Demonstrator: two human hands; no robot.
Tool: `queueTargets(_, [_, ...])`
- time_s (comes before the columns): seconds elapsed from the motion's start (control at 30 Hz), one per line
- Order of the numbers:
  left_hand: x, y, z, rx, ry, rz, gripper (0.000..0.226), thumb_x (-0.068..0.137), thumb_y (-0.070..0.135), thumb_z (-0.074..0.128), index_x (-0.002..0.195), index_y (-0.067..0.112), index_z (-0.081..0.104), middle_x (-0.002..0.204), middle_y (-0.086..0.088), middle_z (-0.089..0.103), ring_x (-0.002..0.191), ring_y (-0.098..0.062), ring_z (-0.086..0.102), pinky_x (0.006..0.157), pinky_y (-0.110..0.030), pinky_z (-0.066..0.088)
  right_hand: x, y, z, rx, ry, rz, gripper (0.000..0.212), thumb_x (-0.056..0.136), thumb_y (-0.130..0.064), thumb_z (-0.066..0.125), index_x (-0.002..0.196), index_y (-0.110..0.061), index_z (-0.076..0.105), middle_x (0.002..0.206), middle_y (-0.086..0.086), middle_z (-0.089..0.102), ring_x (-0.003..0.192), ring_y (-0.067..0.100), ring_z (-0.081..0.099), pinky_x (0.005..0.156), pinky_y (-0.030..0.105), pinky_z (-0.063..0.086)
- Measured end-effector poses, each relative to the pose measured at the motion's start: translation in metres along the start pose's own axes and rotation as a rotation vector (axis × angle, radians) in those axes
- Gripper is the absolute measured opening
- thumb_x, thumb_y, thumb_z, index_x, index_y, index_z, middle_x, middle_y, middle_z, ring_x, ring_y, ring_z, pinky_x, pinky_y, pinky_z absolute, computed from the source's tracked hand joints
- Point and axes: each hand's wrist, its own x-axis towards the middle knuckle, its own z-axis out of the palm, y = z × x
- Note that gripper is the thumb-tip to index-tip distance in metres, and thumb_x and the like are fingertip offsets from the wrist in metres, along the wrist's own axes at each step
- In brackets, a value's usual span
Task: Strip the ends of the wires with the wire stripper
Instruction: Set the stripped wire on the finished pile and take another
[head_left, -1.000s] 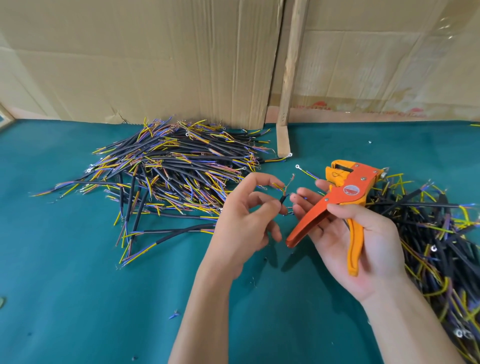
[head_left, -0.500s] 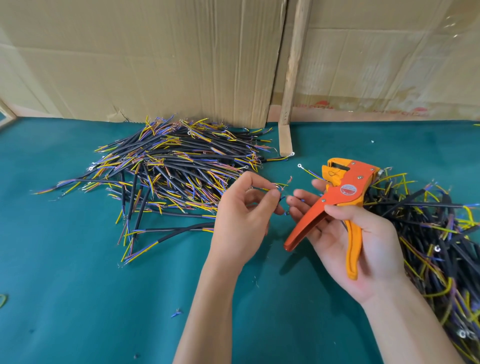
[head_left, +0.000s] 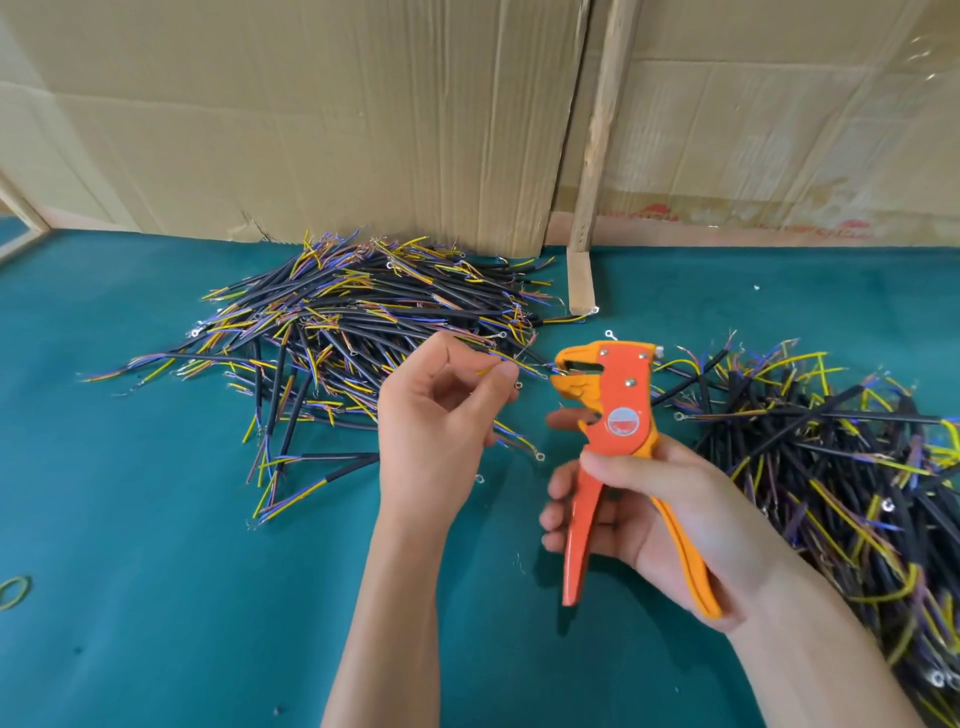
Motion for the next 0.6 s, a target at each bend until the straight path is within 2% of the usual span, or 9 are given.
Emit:
queueTargets(0.17, [0.0001,0.0006,0.0007,0.061,-0.024,0.014,0.028,0.086,0.007,0.075,0.068,0.019,0.057,0.072,-0.019,0.067,0.048,-0.016,0.048,0.046,-0.025,0.04,-0.0024,0.0016,0.0036,-0.036,-0.054,0.018,0.043,0.079,-0.005,0.072,0.122,-0.006,0.068,0.083,0.024,0.062,0.073,0.04,0.065,0.069,0.049,0.058])
queueTargets(0.33, [-0.0005,-0.0012,0.0014,0.116,-0.026,0.013,0.023,0.088,0.005,0.076,0.073,0.008,0.059,0.07,-0.019,0.067,0.051,-0.023,0.048,0.047,-0.037,0.042,-0.0004,0.0029,0.0058,-0.056,-0.02,-0.011,0.032,0.078,-0.007,0.074,0.111,-0.004,0.071,0.073,0.018,0.055,0.06,0.034,0.058,0.059,0.044,0.055])
queueTargets(0.43, [-0.0009,-0.0014,0.0017,0.131,-0.03,0.01,0.022,0.087,0.005,0.077,0.073,0.009,0.06,0.07,-0.014,0.068,0.052,-0.023,0.051,0.05,-0.035,0.043,-0.0001,0.0032,0.006,-0.037,0.007,-0.022,0.031,0.079,-0.01,0.075,0.107,-0.001,0.07,0.068,0.015,0.051,0.053,0.031,0.053,0.052,0.04,0.052])
queueTargets(0.6, [-0.0014,0.0007,0.0021,0.123,-0.037,0.007,0.023,0.087,0.004,0.076,0.073,0.01,0.059,0.068,-0.013,0.068,0.05,-0.02,0.05,0.047,-0.03,0.041,-0.0015,0.0021,0.0068,-0.02,0.019,-0.014,0.022,0.079,-0.015,0.076,0.099,-0.006,0.073,0.061,0.01,0.047,0.045,0.025,0.046,0.046,0.034,0.045])
